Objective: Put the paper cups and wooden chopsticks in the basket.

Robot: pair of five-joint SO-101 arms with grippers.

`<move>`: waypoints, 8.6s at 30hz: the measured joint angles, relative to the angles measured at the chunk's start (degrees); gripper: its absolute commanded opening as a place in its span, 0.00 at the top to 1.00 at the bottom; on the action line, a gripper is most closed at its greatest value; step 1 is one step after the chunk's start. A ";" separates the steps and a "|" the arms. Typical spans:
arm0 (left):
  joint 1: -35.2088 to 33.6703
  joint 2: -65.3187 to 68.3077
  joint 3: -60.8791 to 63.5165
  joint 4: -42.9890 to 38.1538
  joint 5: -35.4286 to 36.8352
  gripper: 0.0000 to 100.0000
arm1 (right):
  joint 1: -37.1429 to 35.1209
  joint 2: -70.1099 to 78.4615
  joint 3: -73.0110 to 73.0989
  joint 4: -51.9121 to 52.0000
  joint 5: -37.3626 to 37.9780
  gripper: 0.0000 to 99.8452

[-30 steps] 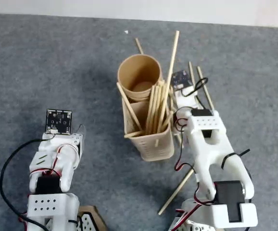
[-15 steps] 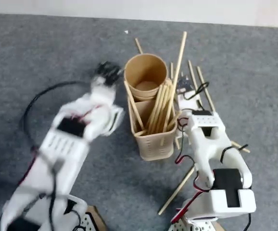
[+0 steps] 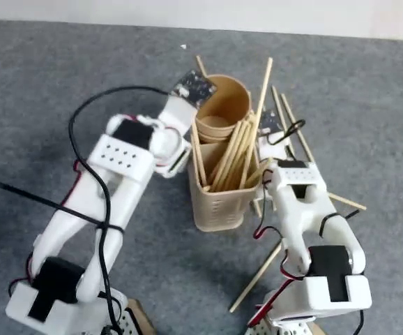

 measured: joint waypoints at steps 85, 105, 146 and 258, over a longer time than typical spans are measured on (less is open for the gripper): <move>-37.36 -84.31 72.44 -10.29 -0.70 0.80 | 12.84 13.89 -25.67 8.79 16.44 0.85; -37.36 -86.86 73.93 -10.37 -0.70 0.80 | 19.96 31.03 -47.74 14.33 16.53 0.65; -37.36 -86.86 73.93 -10.37 -0.70 0.80 | 22.33 39.56 -72.26 41.58 11.78 0.99; -33.67 -86.86 81.41 -17.14 -0.70 0.80 | -27.78 -61.45 -5.01 -6.15 -21.36 0.83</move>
